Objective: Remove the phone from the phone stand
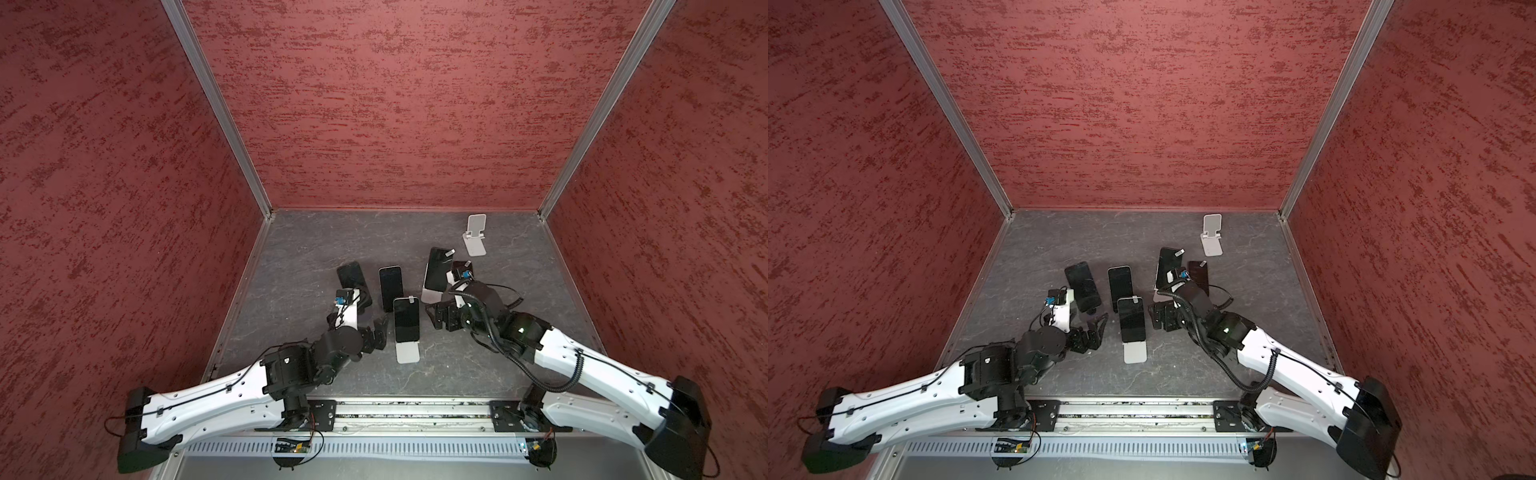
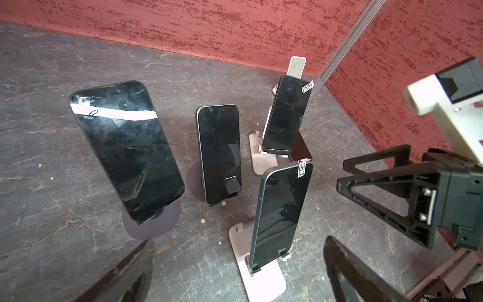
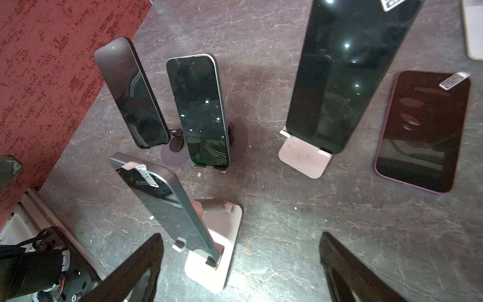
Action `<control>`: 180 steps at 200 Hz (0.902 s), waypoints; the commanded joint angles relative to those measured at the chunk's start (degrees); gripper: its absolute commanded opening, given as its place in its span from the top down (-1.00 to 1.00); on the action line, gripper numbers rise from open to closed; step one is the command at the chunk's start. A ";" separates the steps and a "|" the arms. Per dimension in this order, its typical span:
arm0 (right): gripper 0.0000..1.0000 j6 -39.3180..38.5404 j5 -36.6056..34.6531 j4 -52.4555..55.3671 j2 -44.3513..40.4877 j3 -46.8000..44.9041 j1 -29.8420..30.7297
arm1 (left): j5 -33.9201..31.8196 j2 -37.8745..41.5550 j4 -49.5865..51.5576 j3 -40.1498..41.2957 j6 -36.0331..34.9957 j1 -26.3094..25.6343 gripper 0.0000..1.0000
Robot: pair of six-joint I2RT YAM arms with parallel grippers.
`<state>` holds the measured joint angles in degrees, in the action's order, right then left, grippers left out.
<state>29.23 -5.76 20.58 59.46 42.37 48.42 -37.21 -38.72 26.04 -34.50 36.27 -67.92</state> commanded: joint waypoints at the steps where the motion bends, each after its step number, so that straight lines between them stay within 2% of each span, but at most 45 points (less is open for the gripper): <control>1: -0.87 1.85 -3.07 -2.20 0.86 1.80 1.76 | 1.08 2.14 -0.34 1.15 -1.07 1.48 -0.99; 50: -0.87 3.34 -8.40 -1.59 4.61 3.83 7.18 | 4.05 4.54 -0.22 1.82 -1.67 5.63 -0.99; 132: -0.87 9.93 -26.40 0.82 13.85 11.38 20.38 | 5.04 3.13 0.63 0.52 -1.77 8.50 -0.99; 180: -0.90 13.95 -29.97 1.97 18.19 13.22 23.31 | 4.33 2.30 1.34 -0.31 -1.91 8.59 -0.99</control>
<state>38.87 -30.41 20.51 76.34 53.82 70.83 -32.47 -36.27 26.61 -33.47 35.11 -59.72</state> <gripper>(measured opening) 0.943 0.994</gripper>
